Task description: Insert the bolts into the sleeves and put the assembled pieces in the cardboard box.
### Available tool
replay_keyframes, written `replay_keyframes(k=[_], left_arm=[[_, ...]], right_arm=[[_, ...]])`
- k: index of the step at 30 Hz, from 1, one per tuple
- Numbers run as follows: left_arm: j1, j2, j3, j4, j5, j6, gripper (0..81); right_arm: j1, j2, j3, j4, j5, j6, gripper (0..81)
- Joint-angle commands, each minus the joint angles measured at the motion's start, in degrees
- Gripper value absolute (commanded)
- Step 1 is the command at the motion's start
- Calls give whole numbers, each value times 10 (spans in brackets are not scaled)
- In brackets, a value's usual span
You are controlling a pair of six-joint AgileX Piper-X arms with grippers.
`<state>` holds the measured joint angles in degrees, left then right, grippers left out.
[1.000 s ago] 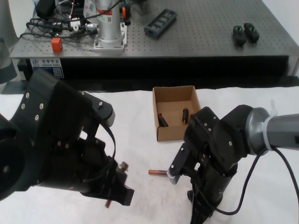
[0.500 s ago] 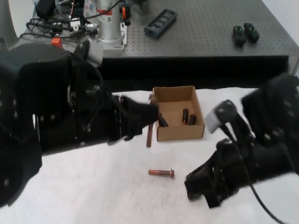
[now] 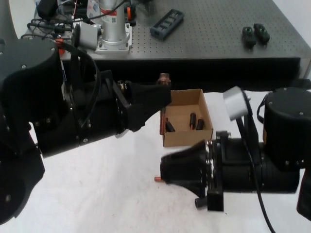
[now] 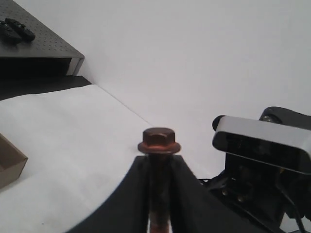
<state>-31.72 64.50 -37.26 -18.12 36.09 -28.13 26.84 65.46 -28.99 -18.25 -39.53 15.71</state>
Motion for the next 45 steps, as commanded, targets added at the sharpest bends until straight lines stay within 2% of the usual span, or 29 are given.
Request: replay_keyframes(k=[1,17,36,45], left_arm=[[1,-3,-2,-12,6,-16,7],[1,-3,-2,-12,23,-19,7],[1,-3,-2,-13,36,-10,7],[1,-3,-2,-13,36,-10,7]], right_arm=[[1,3,-5,-28,0,9,8],[1,6,-5,-99,27,32,8],[1,6,-5,-68,45,41,8],[1,6,-5,-71,89,41,8]])
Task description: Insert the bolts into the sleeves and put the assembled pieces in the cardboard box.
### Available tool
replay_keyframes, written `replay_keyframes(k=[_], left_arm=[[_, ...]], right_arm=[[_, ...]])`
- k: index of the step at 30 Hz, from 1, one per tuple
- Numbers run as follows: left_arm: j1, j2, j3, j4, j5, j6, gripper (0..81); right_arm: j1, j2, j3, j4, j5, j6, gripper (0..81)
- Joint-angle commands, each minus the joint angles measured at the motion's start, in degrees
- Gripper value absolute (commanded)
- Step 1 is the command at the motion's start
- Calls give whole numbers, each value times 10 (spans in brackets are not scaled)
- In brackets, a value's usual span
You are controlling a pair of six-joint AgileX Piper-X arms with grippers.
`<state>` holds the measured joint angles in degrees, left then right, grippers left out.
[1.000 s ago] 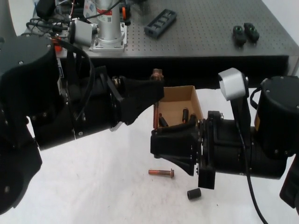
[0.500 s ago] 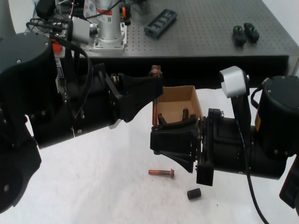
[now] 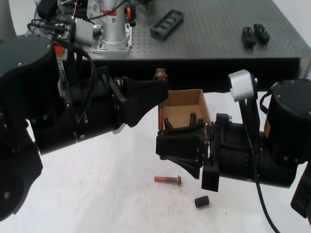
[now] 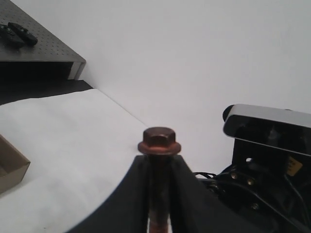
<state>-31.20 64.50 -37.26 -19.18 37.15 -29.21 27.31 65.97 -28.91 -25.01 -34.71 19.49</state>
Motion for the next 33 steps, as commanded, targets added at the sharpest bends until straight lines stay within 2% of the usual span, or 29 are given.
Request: replay_keyframes(k=[1,6,20,26,33], left_arm=[[-4,-3,-2,-3,25,1,7],[-4,-3,-2,-3,25,7,7],[-4,-3,-2,-3,7,27,7],[-4,-3,-2,-3,-11,36,7],[-4,-3,-2,-3,-9,38,7]], right_arm=[[-4,1,-5,-2,41,3,8],[-4,1,-5,6,14,16,8],[-4,1,-5,24,3,19,8],[-4,1,-4,33,-42,41,8],[-4,1,-4,13,-27,38,8]])
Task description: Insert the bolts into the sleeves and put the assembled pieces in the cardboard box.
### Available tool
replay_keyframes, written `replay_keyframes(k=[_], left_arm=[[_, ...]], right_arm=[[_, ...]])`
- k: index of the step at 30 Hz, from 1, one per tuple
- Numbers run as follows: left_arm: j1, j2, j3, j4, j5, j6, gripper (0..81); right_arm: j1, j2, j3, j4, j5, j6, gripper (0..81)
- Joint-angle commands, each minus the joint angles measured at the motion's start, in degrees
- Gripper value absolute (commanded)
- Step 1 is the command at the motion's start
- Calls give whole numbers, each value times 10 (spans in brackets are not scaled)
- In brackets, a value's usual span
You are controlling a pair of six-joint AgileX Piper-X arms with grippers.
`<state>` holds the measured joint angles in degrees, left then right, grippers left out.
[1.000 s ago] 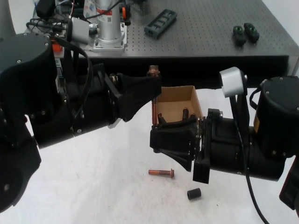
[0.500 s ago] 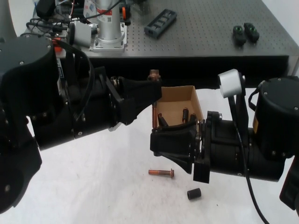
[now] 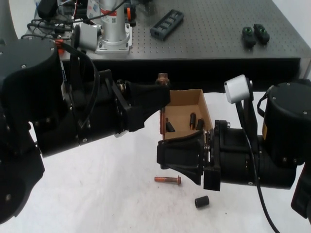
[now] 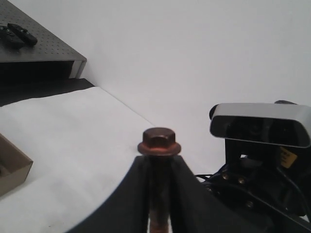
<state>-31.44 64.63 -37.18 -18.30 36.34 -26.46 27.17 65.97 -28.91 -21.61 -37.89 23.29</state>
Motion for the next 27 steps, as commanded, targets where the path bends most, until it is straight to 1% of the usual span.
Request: replay_keyframes(k=[1,5,14,18,27], left_arm=[[-1,-4,-3,-11,-1,10,7],[-1,-4,-3,-11,3,10,7],[-1,-4,-3,-11,3,10,7],[-1,-4,-3,-11,3,10,7],[-1,-4,-3,-11,3,10,7]], right_arm=[[-2,1,-4,-26,15,0,8],[-2,1,-4,-40,49,0,8],[-2,1,-4,-67,45,0,8],[-2,1,-4,-67,6,0,8],[-2,1,-4,-75,16,-1,8]])
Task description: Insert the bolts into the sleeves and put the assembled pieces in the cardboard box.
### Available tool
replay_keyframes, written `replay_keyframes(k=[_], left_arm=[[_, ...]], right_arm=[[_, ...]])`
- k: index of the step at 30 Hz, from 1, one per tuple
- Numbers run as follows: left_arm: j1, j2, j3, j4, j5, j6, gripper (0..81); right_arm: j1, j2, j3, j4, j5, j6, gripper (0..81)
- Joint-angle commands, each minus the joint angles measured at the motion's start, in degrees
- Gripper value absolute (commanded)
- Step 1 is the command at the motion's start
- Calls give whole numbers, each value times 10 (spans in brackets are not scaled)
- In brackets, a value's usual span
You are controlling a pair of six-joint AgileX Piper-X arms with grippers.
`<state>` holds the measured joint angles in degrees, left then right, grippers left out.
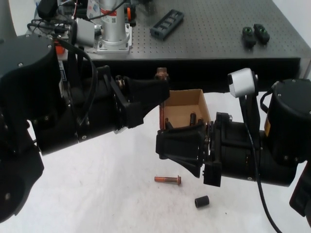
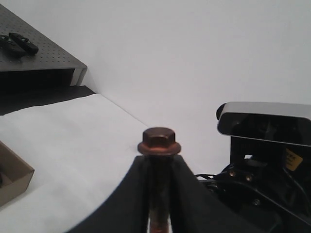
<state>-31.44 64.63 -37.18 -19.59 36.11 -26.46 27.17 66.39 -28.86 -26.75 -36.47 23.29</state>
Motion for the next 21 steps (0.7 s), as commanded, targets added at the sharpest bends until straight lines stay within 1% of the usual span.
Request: replay_keyframes(k=[1,9,13,16,21], left_arm=[[-1,-4,-3,1,6,10,7],[-1,-4,-3,1,23,-4,7],[-1,-4,-3,1,22,-4,7],[-1,-4,-3,1,21,-3,7],[-1,-4,-3,1,18,0,7]], right_arm=[[-2,-3,-4,-24,11,-1,8],[-2,-3,-4,-50,46,-1,8],[-2,-3,-4,-35,46,1,8],[-2,-3,-1,-24,22,3,8],[-2,-3,-1,30,-22,3,8]])
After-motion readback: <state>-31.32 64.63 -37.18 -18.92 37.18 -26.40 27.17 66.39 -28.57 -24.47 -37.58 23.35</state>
